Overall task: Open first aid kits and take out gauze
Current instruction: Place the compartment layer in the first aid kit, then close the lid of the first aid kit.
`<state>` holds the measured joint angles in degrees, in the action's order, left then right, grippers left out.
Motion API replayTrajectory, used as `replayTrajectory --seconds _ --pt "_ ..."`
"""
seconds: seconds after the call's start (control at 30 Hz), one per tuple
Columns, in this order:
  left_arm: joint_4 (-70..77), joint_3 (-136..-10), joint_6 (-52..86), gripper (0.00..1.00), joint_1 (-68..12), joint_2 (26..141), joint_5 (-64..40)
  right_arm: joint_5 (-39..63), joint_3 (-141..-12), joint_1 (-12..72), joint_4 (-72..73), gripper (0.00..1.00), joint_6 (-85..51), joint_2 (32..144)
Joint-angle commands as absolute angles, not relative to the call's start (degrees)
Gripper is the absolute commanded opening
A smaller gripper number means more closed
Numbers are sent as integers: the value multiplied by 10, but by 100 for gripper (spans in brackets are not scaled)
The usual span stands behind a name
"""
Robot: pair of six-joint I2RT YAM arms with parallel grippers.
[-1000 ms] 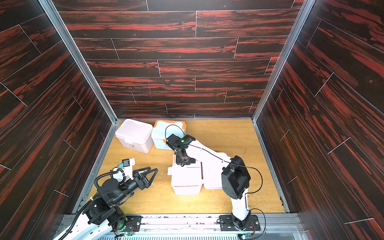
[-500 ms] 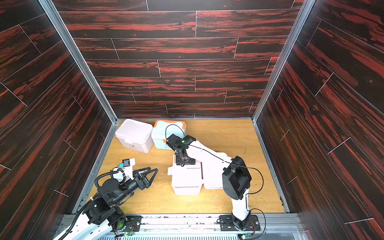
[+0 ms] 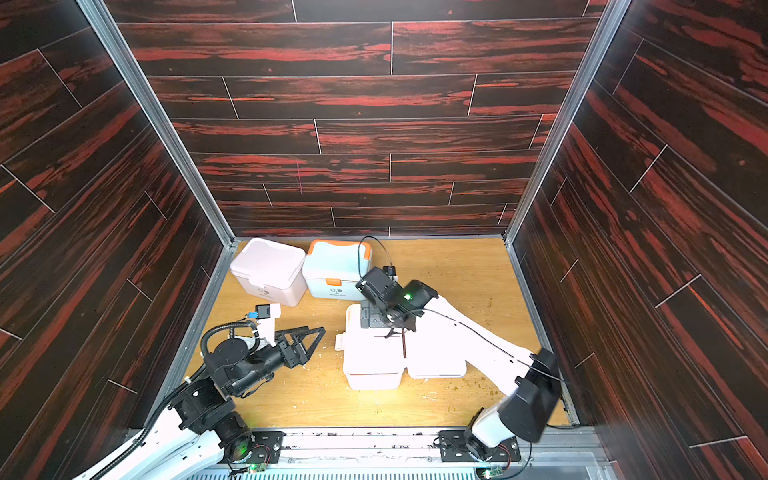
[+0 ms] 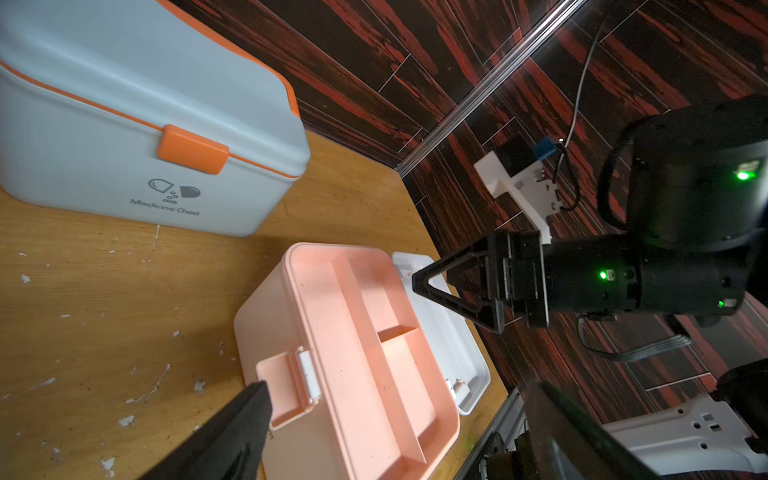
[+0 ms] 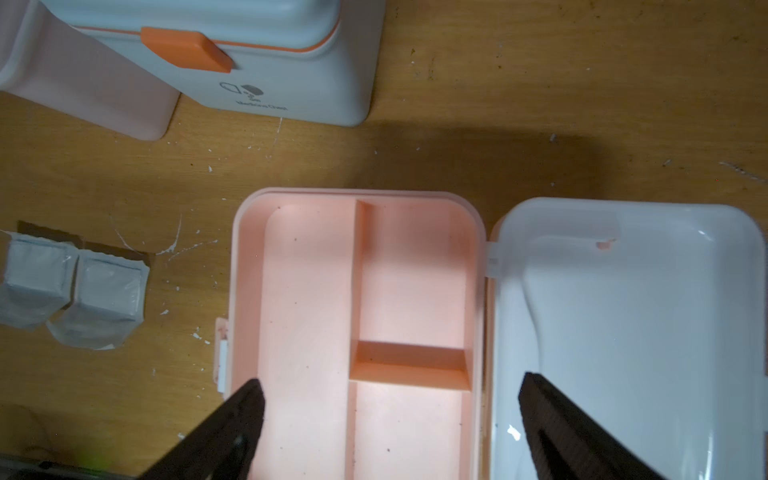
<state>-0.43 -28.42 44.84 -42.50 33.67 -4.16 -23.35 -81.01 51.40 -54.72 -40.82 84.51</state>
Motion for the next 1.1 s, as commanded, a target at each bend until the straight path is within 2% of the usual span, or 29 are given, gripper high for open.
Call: replayTrajectory --seconds 0.0,0.27,0.63,0.9,1.07 --pt "-3 -326 439 100 -449 383 -23 -252 -746 510 -496 99 -359 779" --pt "-26 -430 412 100 -504 562 15 -174 -605 427 -424 99 -341 613" --pt "-107 -568 412 100 -535 777 18 -44 -481 212 -382 98 -359 465" --pt "-94 -569 442 100 -544 820 3 188 -400 8 -311 98 -357 470" --pt "-86 -570 452 100 -552 838 1 246 -365 -43 -277 99 -350 503"
